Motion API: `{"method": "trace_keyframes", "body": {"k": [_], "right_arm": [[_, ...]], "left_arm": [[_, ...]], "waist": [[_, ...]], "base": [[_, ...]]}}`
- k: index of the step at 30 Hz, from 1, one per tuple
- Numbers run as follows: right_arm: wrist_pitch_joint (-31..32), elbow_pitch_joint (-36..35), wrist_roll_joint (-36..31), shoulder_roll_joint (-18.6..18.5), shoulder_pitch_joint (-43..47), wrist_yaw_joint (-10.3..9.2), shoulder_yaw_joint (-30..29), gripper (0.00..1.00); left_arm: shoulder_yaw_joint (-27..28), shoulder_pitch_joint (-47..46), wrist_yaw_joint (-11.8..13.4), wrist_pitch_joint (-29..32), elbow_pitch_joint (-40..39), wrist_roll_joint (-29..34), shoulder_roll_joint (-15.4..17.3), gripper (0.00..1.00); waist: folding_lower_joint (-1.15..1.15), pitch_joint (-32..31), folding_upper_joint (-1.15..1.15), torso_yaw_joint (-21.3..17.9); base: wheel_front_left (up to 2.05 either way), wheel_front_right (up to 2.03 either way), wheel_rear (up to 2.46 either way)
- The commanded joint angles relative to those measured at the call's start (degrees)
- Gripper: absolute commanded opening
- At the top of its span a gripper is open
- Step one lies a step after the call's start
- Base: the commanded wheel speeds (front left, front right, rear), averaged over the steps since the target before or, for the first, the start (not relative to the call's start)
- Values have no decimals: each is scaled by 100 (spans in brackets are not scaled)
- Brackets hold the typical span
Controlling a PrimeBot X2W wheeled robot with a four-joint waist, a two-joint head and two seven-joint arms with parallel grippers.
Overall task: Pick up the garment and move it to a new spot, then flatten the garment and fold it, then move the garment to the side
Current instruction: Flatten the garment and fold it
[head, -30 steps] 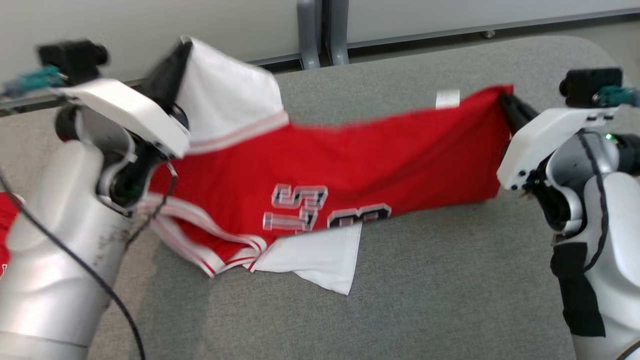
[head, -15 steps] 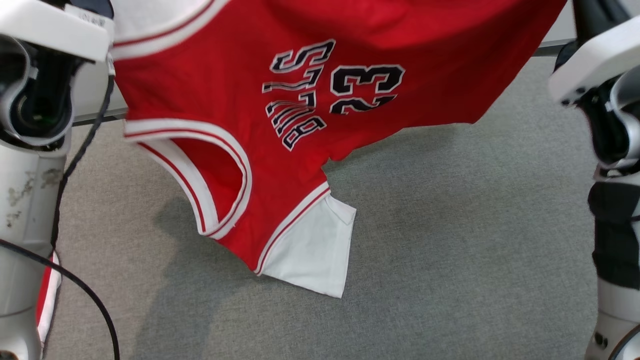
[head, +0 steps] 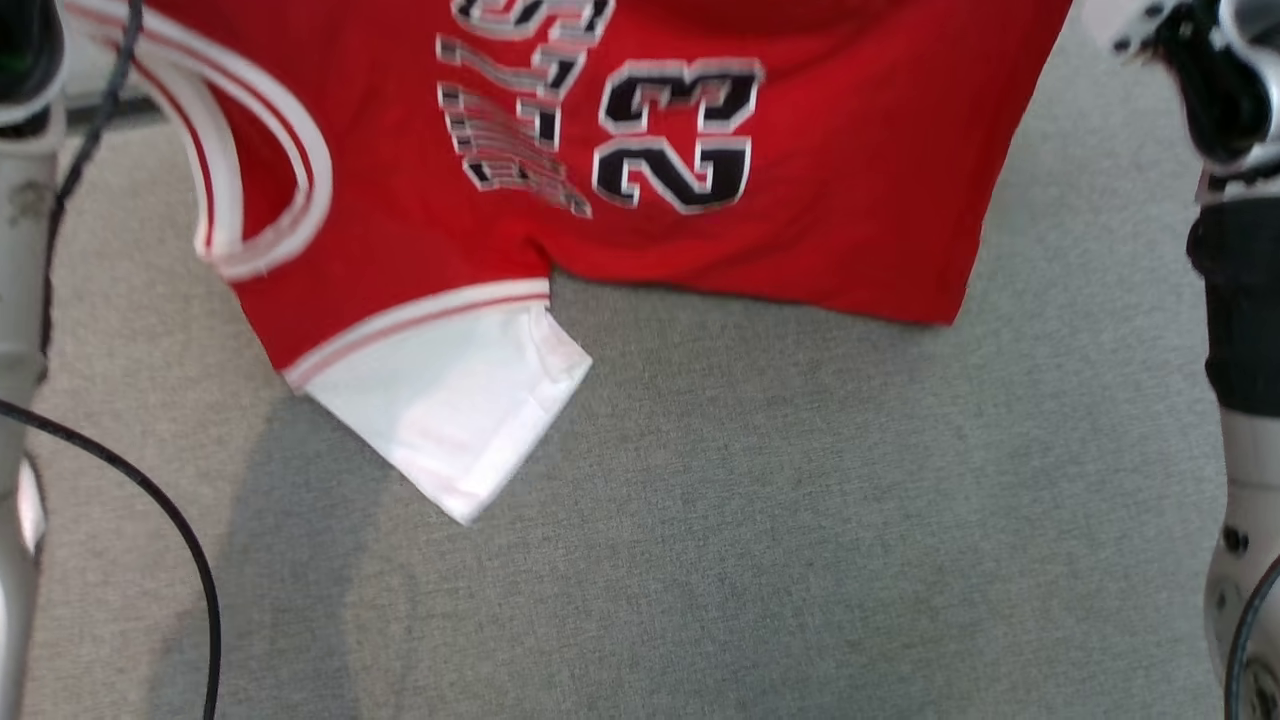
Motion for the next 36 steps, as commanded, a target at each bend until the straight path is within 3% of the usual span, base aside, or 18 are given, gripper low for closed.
{"method": "trace_keyframes", "body": {"k": [1,5,10,13,20,24,30,36], "right_arm": [[-391,249,-115,31,-400,3,-32,0],[-1479,734,-363,103,-1153,3,-110,0],[-2784,1336,-734,125,-1977,2,-338,0],[-3233,1767,-1005,189,-2282,3,-489,0],[-3499,2398,-1277,291,-2524,3,-392,0],[-3540,2791,-1146,284,-2265,2,-352,0],[-3546,3349,-754,206,-1732,2,-133,0],[-2891,3697,60,116,-832,2,442,0]], "left_arm": [[-159,-414,-101,-392,10,377,84,0],[-529,-1157,-175,-1017,-69,1155,213,0],[-698,-1722,-170,-1081,-1031,1416,272,0],[-642,-1882,-169,-1076,-1474,1502,373,0],[-347,-1671,-165,-1072,-1890,1720,405,0],[-753,-1064,-166,-1075,-1747,1729,483,0],[-583,390,-167,-1073,-1582,1330,110,0],[-566,2036,-167,-1076,-1533,915,-125,0]], "waist": [[0,596,0,-21],[0,994,0,2],[0,1115,0,-37],[0,1088,0,-151],[0,1263,0,-361],[0,1507,0,-291],[0,1525,0,-48],[0,976,0,245]], "base": [[0,0,0],[0,0,0],[0,0,0],[0,0,0],[0,0,0],[0,0,0],[0,0,0],[0,0,0]]}}
